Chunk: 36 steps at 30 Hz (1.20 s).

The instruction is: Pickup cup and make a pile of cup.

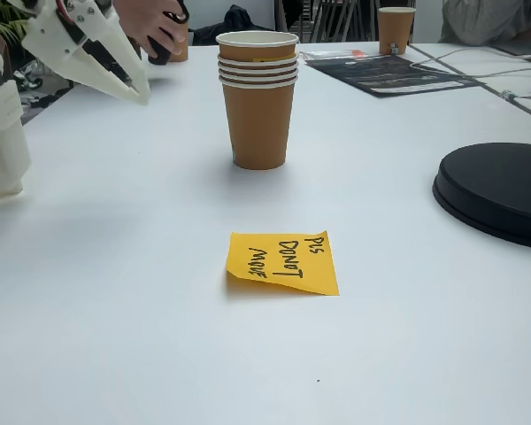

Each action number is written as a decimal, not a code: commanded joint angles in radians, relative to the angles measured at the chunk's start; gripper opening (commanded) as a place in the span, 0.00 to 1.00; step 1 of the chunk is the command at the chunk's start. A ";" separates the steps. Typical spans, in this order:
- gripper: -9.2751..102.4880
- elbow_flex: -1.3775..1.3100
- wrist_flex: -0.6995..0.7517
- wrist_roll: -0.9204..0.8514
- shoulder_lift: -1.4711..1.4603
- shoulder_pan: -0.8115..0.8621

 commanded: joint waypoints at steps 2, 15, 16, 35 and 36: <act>0.02 0.049 -0.014 -0.014 0.071 -0.009; 0.02 0.135 -0.014 -0.014 0.187 0.000; 0.02 0.141 -0.014 -0.015 0.195 0.000; 0.02 0.230 -0.014 -0.009 0.278 -0.008; 0.02 0.230 -0.014 -0.009 0.278 -0.008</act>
